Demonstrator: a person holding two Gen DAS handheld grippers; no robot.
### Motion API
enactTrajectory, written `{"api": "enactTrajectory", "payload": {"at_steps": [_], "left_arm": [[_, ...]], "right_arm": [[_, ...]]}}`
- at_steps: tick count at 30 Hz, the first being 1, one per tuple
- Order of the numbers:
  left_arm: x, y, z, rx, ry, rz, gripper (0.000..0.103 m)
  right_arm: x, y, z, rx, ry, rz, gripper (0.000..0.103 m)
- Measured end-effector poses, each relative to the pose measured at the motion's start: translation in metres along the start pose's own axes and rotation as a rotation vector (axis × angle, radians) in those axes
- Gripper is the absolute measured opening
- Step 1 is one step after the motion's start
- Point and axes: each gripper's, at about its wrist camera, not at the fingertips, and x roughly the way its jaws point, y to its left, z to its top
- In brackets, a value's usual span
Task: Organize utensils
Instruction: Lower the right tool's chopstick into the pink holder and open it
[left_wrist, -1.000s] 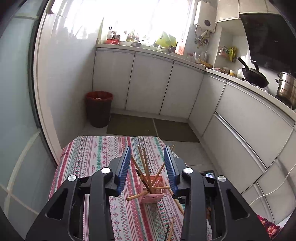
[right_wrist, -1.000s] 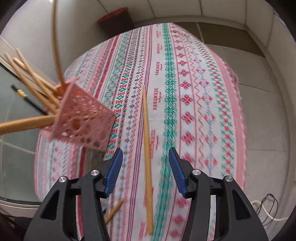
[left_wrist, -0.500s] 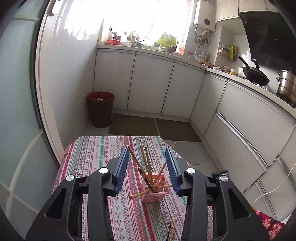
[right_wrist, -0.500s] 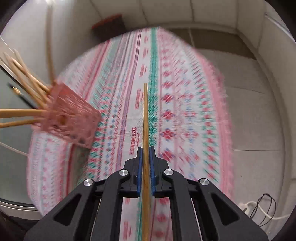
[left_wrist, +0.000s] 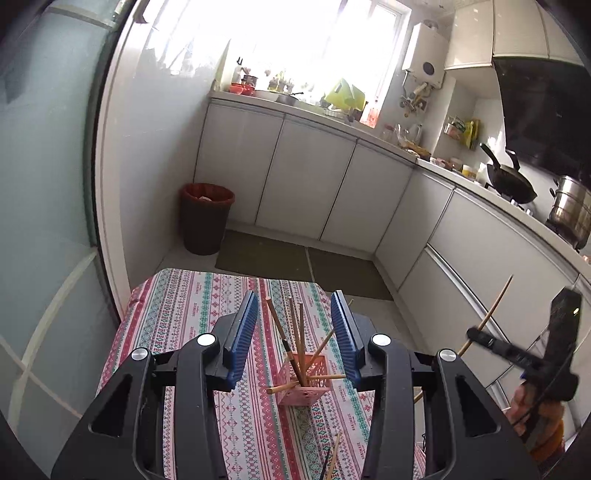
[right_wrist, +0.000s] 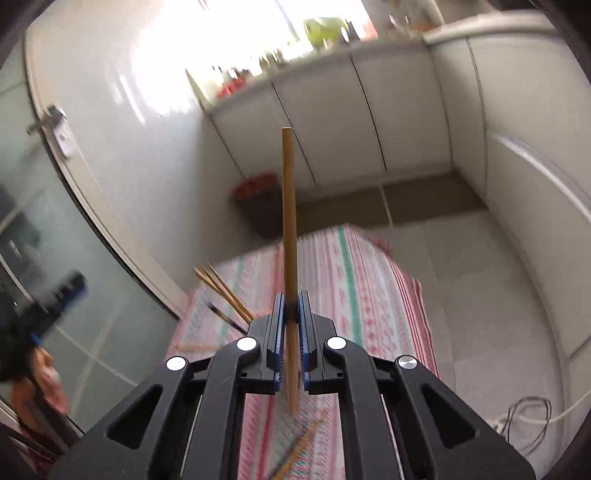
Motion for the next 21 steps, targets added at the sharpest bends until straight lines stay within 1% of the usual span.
{"api": "enactTrajectory", "payload": {"at_steps": [2, 4, 6, 8, 9, 11, 12, 15, 18, 20, 21], "left_arm": [[-0.003, 0.004, 0.002, -0.013, -0.008, -0.003, 0.040], [-0.004, 0.006, 0.004, -0.024, -0.013, -0.004, 0.040], [-0.005, 0.006, 0.005, -0.028, -0.016, -0.004, 0.040], [-0.005, 0.007, 0.006, -0.030, -0.017, -0.005, 0.040], [-0.005, 0.007, 0.006, -0.032, -0.017, -0.004, 0.041], [-0.005, 0.008, 0.007, -0.034, -0.017, -0.003, 0.041], [-0.005, 0.009, 0.007, -0.036, -0.017, -0.003, 0.042], [-0.005, 0.015, 0.007, -0.044, -0.013, 0.005, 0.043], [-0.003, 0.020, 0.006, -0.051, -0.008, 0.012, 0.044], [-0.003, 0.022, 0.006, -0.053, -0.007, 0.016, 0.045], [-0.003, 0.022, 0.006, -0.055, -0.006, 0.017, 0.046]], "right_arm": [[-0.009, 0.022, 0.016, -0.017, -0.051, 0.015, 0.007], [-0.009, 0.040, 0.028, -0.027, -0.091, 0.027, 0.007], [-0.001, 0.063, 0.035, -0.052, -0.136, 0.016, 0.007], [0.010, 0.077, 0.035, -0.066, -0.153, -0.007, 0.007], [0.026, 0.084, 0.033, -0.078, -0.165, -0.042, 0.007], [0.039, 0.093, 0.022, -0.100, -0.190, -0.094, 0.007], [0.057, 0.096, 0.014, -0.112, -0.196, -0.129, 0.007], [0.097, 0.091, -0.007, -0.125, -0.215, -0.201, 0.007], [0.125, 0.083, -0.022, -0.124, -0.233, -0.205, 0.008], [0.134, 0.080, -0.027, -0.115, -0.217, -0.179, 0.008], [0.136, 0.077, -0.029, -0.108, -0.201, -0.169, 0.010]]}}
